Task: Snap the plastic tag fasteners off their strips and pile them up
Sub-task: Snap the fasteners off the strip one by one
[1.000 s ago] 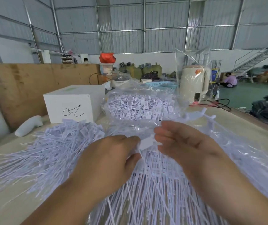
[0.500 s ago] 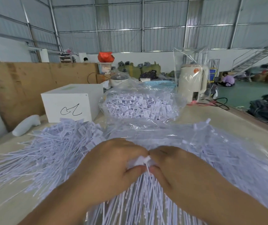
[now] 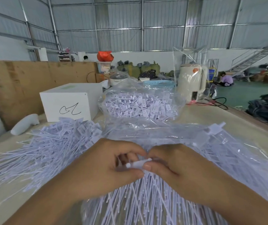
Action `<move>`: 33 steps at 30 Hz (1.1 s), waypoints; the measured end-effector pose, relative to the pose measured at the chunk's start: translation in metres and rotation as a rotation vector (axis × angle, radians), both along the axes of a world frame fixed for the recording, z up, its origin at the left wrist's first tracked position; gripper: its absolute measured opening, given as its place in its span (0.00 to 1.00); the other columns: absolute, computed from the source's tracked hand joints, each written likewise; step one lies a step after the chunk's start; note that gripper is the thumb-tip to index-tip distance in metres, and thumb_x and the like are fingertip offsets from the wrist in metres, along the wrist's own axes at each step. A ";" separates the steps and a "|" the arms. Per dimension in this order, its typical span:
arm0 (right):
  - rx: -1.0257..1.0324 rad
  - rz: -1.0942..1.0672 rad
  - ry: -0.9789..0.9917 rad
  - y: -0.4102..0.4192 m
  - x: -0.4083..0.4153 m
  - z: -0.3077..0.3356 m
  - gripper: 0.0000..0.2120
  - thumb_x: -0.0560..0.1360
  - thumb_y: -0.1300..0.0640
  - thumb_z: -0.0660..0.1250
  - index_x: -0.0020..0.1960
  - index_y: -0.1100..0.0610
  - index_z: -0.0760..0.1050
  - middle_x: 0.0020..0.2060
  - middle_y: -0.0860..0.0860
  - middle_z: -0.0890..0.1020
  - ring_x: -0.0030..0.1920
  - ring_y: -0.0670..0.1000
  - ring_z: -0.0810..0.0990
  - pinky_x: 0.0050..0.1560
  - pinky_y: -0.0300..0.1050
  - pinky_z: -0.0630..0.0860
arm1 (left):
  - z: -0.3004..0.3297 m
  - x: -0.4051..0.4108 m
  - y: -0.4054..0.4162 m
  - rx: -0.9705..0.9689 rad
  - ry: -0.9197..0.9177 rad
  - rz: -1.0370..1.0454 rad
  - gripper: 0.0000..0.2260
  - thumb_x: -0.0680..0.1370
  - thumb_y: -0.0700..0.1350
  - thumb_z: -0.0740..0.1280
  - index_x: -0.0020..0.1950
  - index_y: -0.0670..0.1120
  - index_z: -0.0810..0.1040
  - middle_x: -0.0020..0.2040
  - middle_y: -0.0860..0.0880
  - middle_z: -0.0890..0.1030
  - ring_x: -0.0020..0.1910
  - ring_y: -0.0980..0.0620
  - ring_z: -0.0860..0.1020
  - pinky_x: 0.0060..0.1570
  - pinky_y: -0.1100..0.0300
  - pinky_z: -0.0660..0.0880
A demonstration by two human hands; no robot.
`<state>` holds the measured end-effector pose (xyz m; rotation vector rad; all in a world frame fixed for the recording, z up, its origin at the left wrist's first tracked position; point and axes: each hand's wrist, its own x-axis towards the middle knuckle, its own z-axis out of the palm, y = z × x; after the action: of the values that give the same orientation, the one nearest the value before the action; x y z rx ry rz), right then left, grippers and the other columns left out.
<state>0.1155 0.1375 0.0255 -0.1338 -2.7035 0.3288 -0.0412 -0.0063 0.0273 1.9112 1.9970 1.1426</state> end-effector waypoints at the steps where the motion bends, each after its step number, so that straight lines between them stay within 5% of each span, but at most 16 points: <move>1: -0.065 -0.017 0.034 0.004 0.001 0.000 0.12 0.79 0.42 0.60 0.42 0.48 0.70 0.31 0.43 0.72 0.33 0.44 0.71 0.36 0.41 0.69 | 0.001 -0.004 -0.002 -0.012 -0.109 -0.005 0.13 0.68 0.54 0.74 0.52 0.61 0.82 0.42 0.56 0.84 0.38 0.57 0.80 0.41 0.65 0.75; 5: -0.344 0.022 0.186 0.009 0.004 0.001 0.15 0.75 0.39 0.59 0.41 0.50 0.71 0.28 0.42 0.71 0.28 0.44 0.67 0.29 0.39 0.63 | 0.008 -0.011 -0.007 0.070 -0.486 -0.105 0.10 0.67 0.50 0.74 0.47 0.51 0.85 0.34 0.48 0.82 0.30 0.52 0.77 0.32 0.62 0.75; 11: -0.532 0.234 -0.045 0.006 0.006 0.003 0.10 0.78 0.42 0.63 0.51 0.47 0.77 0.35 0.57 0.75 0.33 0.55 0.69 0.35 0.53 0.67 | 0.006 0.003 -0.001 0.082 -0.587 -0.160 0.08 0.69 0.49 0.73 0.40 0.50 0.75 0.30 0.45 0.79 0.25 0.50 0.73 0.28 0.63 0.71; 17: -0.469 0.102 0.085 0.004 0.007 0.003 0.16 0.73 0.41 0.65 0.40 0.54 0.73 0.28 0.47 0.70 0.29 0.43 0.68 0.33 0.46 0.64 | 0.003 0.008 -0.004 0.034 -0.543 -0.161 0.19 0.62 0.62 0.77 0.28 0.51 0.74 0.23 0.49 0.72 0.23 0.55 0.68 0.28 0.65 0.65; 21: -0.339 -0.010 0.227 -0.010 0.002 0.000 0.13 0.73 0.38 0.60 0.37 0.46 0.68 0.27 0.43 0.72 0.28 0.46 0.69 0.30 0.42 0.62 | 0.003 0.022 0.007 0.301 -0.647 0.019 0.21 0.62 0.53 0.76 0.22 0.51 0.64 0.21 0.50 0.62 0.22 0.53 0.60 0.26 0.65 0.60; 24: -0.341 -0.096 0.354 -0.018 -0.004 -0.002 0.19 0.77 0.36 0.57 0.38 0.51 0.69 0.25 0.45 0.72 0.25 0.46 0.69 0.27 0.44 0.65 | 0.001 0.036 0.013 0.469 -0.540 0.201 0.22 0.65 0.52 0.74 0.24 0.49 0.61 0.21 0.50 0.61 0.23 0.52 0.60 0.24 0.66 0.62; 28: -0.664 -0.084 0.533 -0.004 0.001 0.009 0.18 0.73 0.38 0.62 0.37 0.53 0.71 0.20 0.44 0.66 0.20 0.42 0.61 0.22 0.35 0.58 | -0.003 0.030 0.012 0.501 -0.446 0.387 0.25 0.68 0.56 0.75 0.28 0.44 0.62 0.24 0.41 0.63 0.23 0.52 0.62 0.25 0.69 0.63; 31: -0.715 0.175 0.206 -0.002 0.009 0.007 0.11 0.76 0.42 0.66 0.38 0.46 0.76 0.24 0.44 0.69 0.25 0.45 0.66 0.27 0.41 0.61 | -0.004 0.024 0.012 0.368 -0.641 0.140 0.14 0.69 0.61 0.72 0.36 0.52 0.75 0.21 0.52 0.66 0.20 0.55 0.64 0.22 0.68 0.64; 33: -0.637 0.230 0.061 -0.003 0.008 0.003 0.10 0.76 0.43 0.66 0.45 0.50 0.77 0.33 0.53 0.80 0.33 0.57 0.76 0.36 0.55 0.71 | -0.006 0.025 0.012 0.236 -0.708 -0.058 0.13 0.70 0.62 0.68 0.46 0.55 0.79 0.21 0.54 0.68 0.19 0.58 0.65 0.22 0.69 0.63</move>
<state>0.1232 0.1341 0.0286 0.0097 -2.4585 1.2303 -0.0165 0.0056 0.0217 1.3404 1.4569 1.7795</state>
